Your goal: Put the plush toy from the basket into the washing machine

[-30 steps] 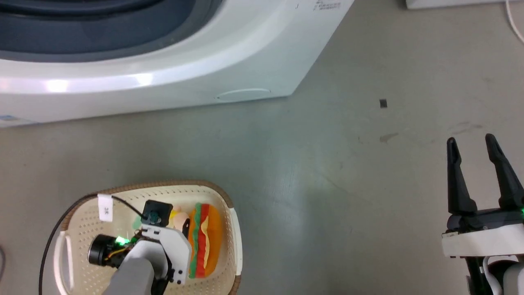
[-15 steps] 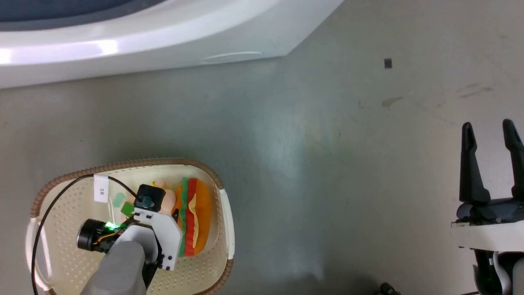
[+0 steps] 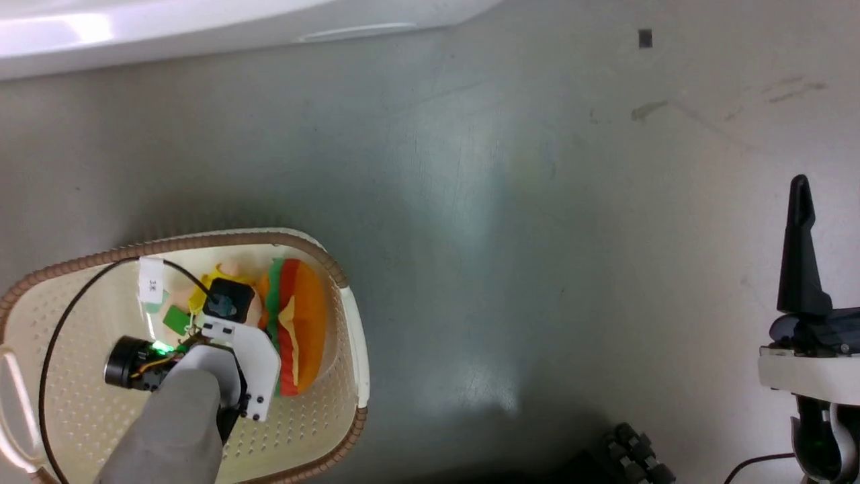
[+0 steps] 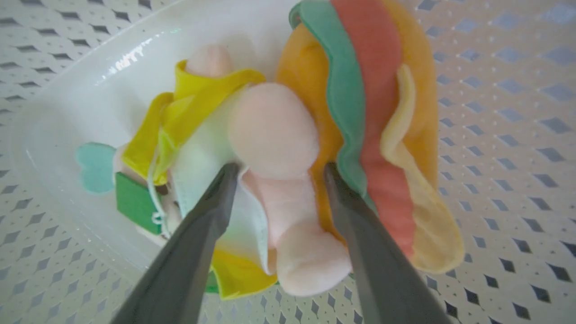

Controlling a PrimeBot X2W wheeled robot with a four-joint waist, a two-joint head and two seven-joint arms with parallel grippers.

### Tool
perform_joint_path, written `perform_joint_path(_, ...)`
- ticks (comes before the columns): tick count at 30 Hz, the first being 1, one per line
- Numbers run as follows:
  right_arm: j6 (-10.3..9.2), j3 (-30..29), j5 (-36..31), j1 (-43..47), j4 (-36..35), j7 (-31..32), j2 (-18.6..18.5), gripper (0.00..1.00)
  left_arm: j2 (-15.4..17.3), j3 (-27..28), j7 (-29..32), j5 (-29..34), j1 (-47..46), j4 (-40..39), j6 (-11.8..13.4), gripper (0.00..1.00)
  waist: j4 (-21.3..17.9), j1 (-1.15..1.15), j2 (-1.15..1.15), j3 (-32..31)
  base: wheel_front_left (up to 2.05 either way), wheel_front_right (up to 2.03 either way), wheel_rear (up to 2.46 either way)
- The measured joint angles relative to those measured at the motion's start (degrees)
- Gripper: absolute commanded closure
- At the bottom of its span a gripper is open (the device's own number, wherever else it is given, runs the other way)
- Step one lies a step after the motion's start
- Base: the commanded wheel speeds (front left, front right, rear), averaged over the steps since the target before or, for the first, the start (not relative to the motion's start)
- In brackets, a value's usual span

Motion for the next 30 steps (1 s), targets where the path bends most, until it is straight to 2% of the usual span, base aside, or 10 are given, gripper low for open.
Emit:
perform_joint_path(12, 0.0, -1.29, 0.32, -1.73, -0.77, -1.24, 0.0, 0.0, 0.47, -3.1, -1.75, -1.83, -4.89, 5.82, -0.58, 0.0, -1.02, 0.0, 0.0, 5.95, 0.0, 0.0, 0.0)
perform_joint_path(14, 0.0, -1.34, 0.32, -1.91, -0.82, -1.47, 0.0, 0.0, 0.44, -3.23, -1.87, -2.05, -4.95, 6.1, -0.71, 1.0, -1.03, 0.0, 0.0, 5.83, 0.0, 0.0, 0.0)
perform_joint_path(22, 0.0, -1.59, 0.22, -1.92, -0.53, -1.47, 0.0, 0.0, -0.23, -3.35, -3.64, -3.36, -3.64, 6.88, -1.07, 1.0, -0.6, 0.0, 0.0, 2.99, 0.0, 0.0, 0.0)
perform_joint_path(30, 0.0, -1.78, -0.81, -1.87, 1.16, -1.48, -0.01, 0.0, -1.86, -4.31, -6.83, -4.02, 1.19, 7.19, -1.07, 1.0, 0.01, 0.0, 0.0, -4.63, 0.0, 0.0, 0.0)
